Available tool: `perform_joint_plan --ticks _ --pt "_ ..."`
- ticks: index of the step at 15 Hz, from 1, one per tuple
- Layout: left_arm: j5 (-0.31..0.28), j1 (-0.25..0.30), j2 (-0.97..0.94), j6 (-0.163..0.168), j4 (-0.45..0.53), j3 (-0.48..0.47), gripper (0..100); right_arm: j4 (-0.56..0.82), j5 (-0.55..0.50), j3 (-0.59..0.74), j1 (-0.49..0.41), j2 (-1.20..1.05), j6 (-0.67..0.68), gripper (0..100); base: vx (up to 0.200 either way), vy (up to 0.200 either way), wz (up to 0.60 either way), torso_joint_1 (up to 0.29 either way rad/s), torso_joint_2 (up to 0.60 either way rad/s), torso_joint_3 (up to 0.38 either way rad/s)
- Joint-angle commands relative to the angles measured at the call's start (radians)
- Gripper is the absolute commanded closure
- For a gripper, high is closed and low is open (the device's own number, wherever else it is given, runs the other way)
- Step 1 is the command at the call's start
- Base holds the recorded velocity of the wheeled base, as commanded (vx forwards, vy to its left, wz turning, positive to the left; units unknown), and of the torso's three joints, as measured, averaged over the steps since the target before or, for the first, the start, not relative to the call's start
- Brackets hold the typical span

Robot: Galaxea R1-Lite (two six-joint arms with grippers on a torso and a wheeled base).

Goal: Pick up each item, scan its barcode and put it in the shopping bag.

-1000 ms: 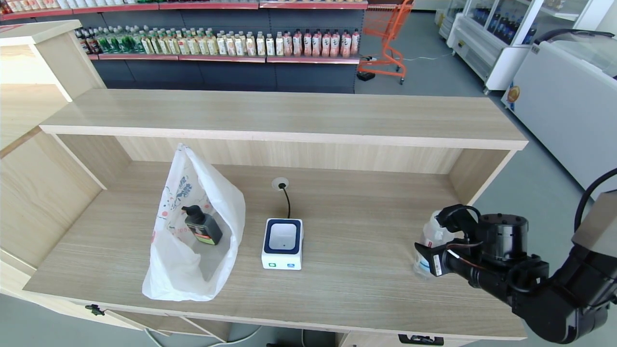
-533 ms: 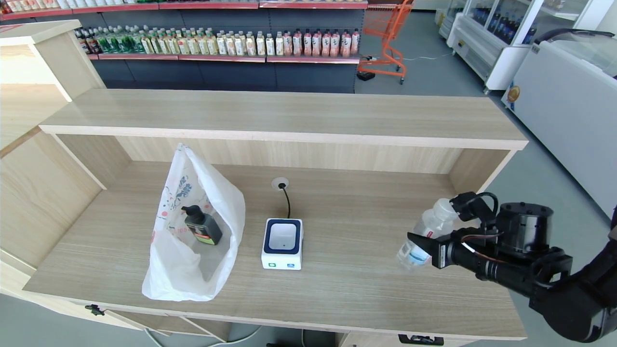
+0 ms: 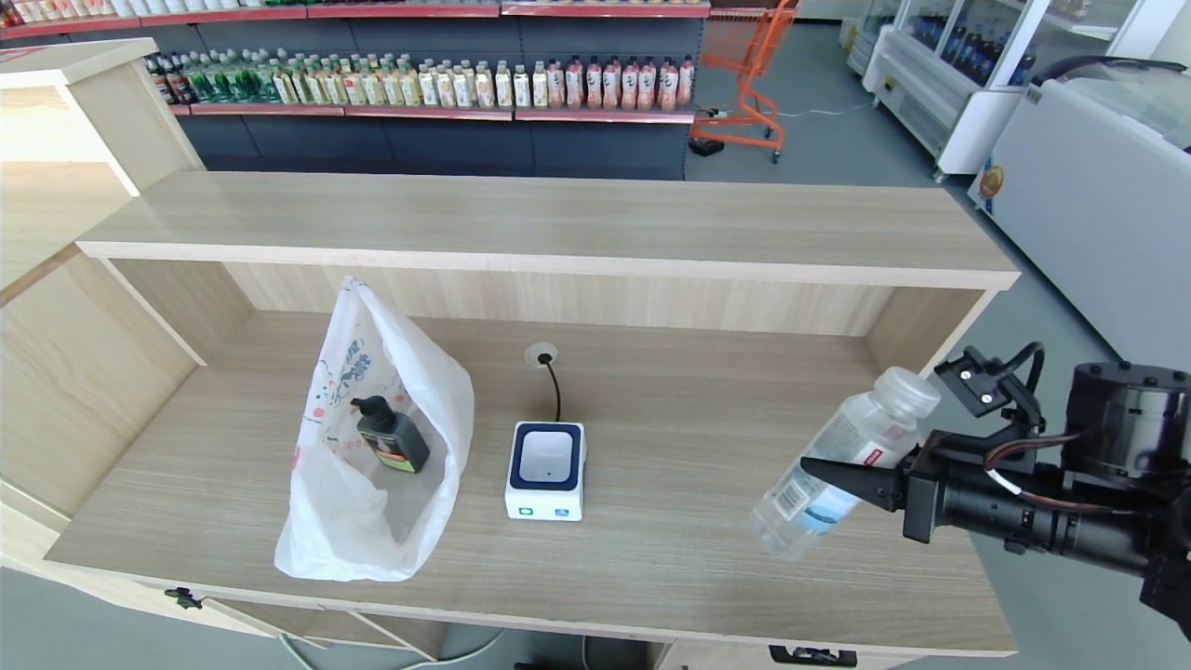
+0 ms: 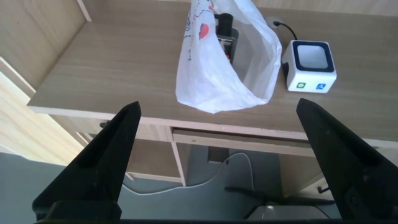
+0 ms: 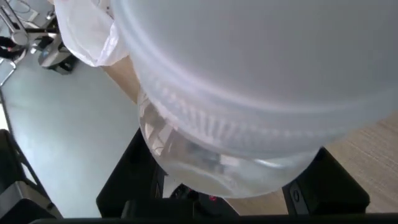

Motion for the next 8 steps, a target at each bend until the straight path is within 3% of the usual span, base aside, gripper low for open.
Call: perform_joint_plan --ticks 1,5,8 --pt "0.001 0.0 0.0 -0.001 0.0 0.0 0 0.026 0.08 0.002 0.003 -0.107 0.025 100 0.0 0.0 0.0 0.0 0.0 0.0" --pt "0.001 0.0 0.0 -0.001 0.0 0.0 0 0.028 0.196 -0.005 0.039 -0.152 -0.038 100 0.0 0.0 0.0 0.0 0.0 0.0" --pt "0.001 0.0 0.0 0.0 0.0 0.0 0 0.026 0.209 -0.018 0.111 -0.164 -0.073 100 0.0 0.0 0.0 0.0 0.0 0.0"
